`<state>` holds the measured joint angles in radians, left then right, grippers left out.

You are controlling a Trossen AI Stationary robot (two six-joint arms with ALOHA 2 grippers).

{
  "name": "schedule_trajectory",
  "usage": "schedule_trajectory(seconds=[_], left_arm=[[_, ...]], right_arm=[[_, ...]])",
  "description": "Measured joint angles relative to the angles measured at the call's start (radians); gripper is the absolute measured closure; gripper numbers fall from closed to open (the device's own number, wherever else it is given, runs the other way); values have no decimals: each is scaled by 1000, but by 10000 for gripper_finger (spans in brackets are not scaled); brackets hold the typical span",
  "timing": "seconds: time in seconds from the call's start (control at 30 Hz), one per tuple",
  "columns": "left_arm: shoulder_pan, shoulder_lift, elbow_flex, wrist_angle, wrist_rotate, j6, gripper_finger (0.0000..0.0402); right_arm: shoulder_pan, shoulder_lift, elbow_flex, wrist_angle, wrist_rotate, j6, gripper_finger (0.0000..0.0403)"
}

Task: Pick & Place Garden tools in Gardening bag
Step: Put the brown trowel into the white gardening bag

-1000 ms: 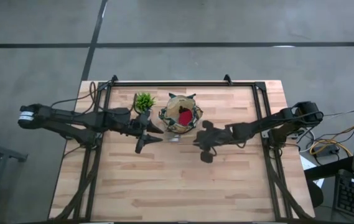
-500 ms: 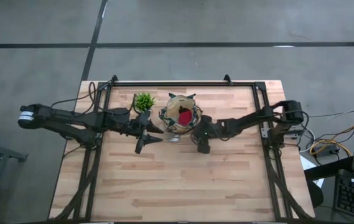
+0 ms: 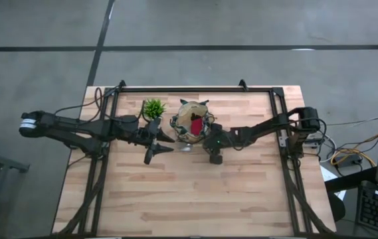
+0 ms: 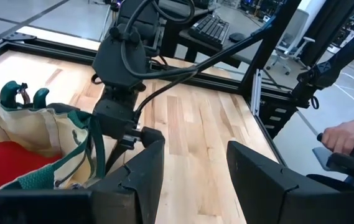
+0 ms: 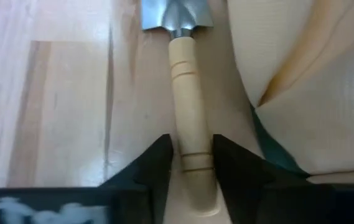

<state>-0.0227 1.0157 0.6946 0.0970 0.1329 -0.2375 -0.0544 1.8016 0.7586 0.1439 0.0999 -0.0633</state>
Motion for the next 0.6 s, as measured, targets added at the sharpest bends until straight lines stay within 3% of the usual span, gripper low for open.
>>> schedule_trajectory(seconds=[0.17,0.37,0.6], left_arm=[[0,0,-14,-1,-3,-1,222],[0,0,-24,1,-4,-4,222],[0,-1,-28,21,-4,-1,222]], right_arm=[[5,3,-1,-5,-46,3,351],[44,-26,-4,-13,-37,0,351],[161,-167,-6,-18,-47,-32,351]])
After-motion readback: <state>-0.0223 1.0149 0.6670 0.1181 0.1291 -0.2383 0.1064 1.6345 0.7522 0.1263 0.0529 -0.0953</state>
